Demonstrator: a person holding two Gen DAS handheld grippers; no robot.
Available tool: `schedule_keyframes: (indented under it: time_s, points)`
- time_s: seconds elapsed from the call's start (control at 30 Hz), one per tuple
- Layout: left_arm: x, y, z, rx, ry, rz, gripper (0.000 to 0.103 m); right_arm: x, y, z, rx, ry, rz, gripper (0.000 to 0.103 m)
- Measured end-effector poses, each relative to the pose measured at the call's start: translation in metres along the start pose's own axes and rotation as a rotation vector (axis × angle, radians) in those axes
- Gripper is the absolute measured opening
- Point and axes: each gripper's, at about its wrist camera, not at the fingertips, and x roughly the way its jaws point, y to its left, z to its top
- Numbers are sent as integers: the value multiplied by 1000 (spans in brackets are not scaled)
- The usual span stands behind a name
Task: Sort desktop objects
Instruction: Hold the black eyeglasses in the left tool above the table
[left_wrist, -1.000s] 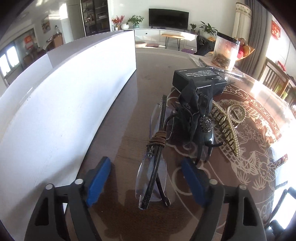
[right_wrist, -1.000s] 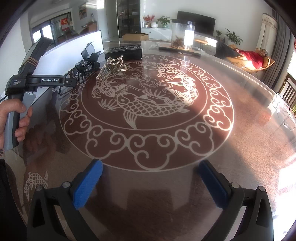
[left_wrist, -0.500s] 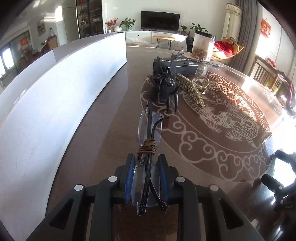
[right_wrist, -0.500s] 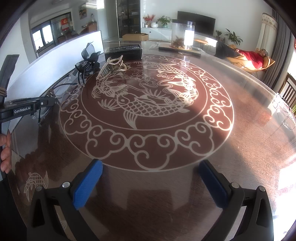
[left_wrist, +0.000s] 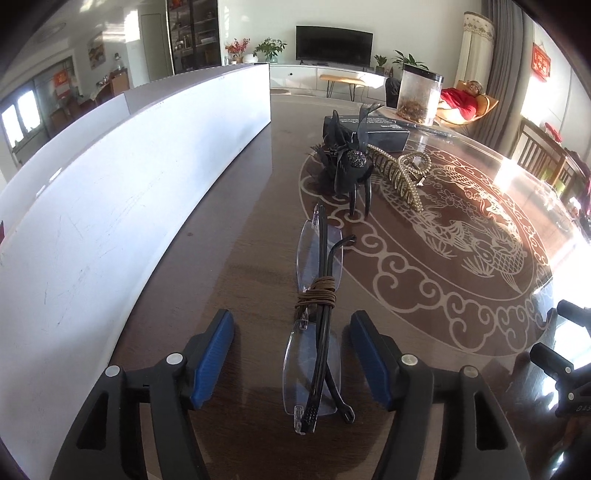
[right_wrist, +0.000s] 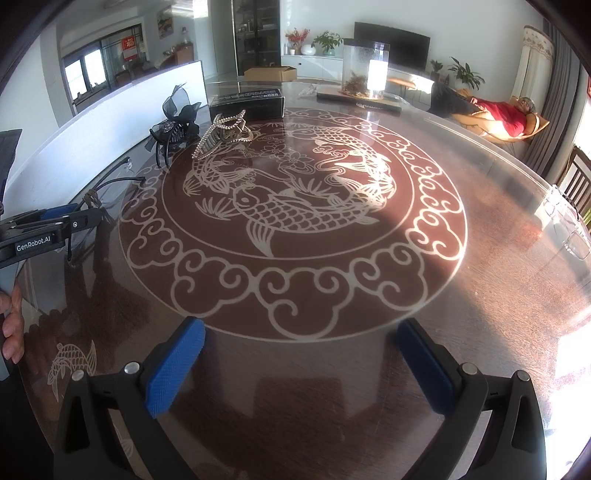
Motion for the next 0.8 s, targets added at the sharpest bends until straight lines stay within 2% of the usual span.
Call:
schedule_keyframes:
  time_s: [0.17,0.23,0.27,0.5,0.8]
  points:
    - [2,-3,1,8,7,-8,75,-1,0,0,0,0,0,103]
    - [5,-8,1,36,31,-19,96,-1,0,0,0,0,0,103]
    - [7,-10,1,48,38,-24,98,-1,0,0,0,0,0,103]
    - [8,-12,1,56,46,-36,103,0,0,0,0,0,0,103]
    - [8,-11,1,53,46,-31,103,0,0,0,0,0,-1,103]
